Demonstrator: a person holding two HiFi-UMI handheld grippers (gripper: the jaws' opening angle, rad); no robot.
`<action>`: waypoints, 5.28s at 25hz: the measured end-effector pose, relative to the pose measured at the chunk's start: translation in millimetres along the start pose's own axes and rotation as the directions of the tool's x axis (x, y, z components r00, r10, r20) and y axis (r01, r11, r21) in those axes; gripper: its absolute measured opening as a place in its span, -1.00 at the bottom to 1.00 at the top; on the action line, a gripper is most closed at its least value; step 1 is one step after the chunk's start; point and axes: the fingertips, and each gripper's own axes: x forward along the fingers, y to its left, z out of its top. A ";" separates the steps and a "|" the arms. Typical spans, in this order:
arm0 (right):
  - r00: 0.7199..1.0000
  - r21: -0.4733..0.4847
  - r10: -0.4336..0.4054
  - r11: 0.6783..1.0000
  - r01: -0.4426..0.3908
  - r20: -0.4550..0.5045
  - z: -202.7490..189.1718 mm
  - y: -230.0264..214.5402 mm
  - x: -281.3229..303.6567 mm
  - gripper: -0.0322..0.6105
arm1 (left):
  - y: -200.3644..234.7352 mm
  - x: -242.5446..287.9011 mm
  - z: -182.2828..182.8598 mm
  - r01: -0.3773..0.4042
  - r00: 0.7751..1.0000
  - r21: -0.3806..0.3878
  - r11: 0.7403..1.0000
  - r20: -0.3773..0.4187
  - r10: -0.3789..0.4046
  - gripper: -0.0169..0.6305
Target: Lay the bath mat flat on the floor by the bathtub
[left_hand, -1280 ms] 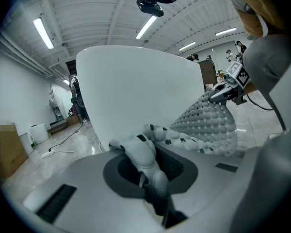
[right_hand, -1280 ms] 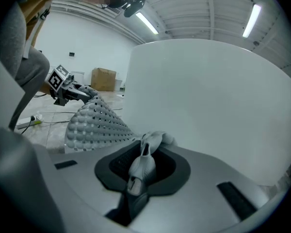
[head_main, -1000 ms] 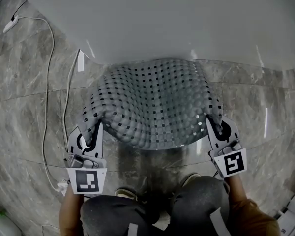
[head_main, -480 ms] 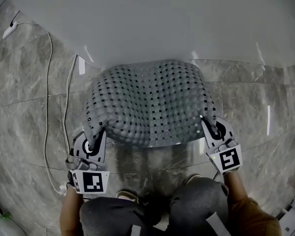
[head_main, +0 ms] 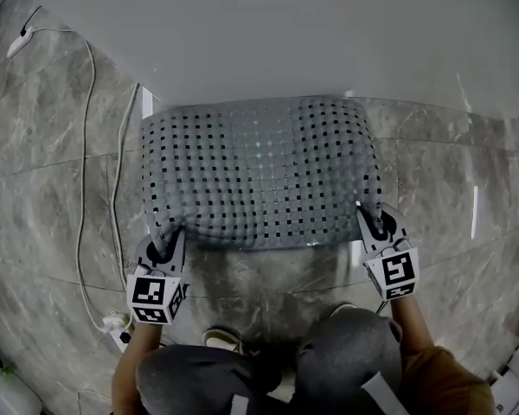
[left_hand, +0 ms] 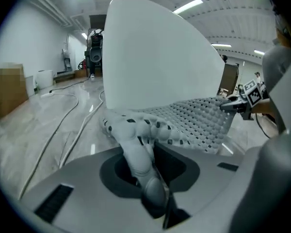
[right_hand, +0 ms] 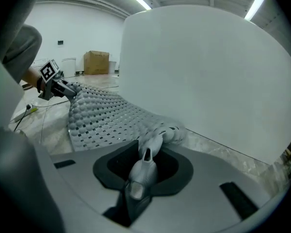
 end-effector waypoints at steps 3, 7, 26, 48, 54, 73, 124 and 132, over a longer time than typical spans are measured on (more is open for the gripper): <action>1.000 0.013 -0.013 1.000 0.013 -0.028 -9.8 -2.3 -1.8 -0.65 | -4.5 5.0 5.9 -0.036 0.999 0.043 0.998 0.019 0.035 -0.71; 0.999 0.019 -0.016 1.000 0.017 -0.049 -17.2 -9.5 -8.3 -0.64 | -8.8 5.6 4.2 -0.057 0.998 0.017 0.998 0.002 0.057 -0.71; 0.985 0.086 -0.023 0.996 0.039 -0.172 -55.5 -16.6 16.5 -0.56 | 2.3 17.2 -23.2 -0.061 0.994 0.028 0.998 -0.088 0.063 -0.57; 0.965 0.127 -0.023 0.990 0.058 -0.262 -73.6 -33.6 4.4 -0.10 | 42.6 11.1 -42.4 -0.190 0.977 0.085 0.978 -0.083 0.197 0.20; 0.968 0.115 -0.124 0.982 0.152 -0.218 -63.3 -71.0 -13.1 -0.06 | 36.5 14.9 -34.9 -0.175 0.983 0.080 0.981 -0.047 0.180 0.20; 0.994 0.125 -0.032 0.991 0.046 -0.106 -20.1 -25.8 25.9 -0.88 | 46.8 17.3 -8.0 -0.290 0.957 0.099 0.952 0.007 0.290 -0.93; 0.998 0.284 -0.015 0.958 0.033 -0.067 303.3 -60.9 -243.6 -0.89 | -74.2 -236.1 295.2 -0.258 0.965 0.012 0.966 0.055 0.257 -0.93; 1.000 0.288 -0.018 0.958 0.020 -0.010 362.6 -72.0 -287.1 -0.89 | -93.2 -282.6 359.8 -0.255 0.963 0.033 0.966 0.097 0.251 -0.93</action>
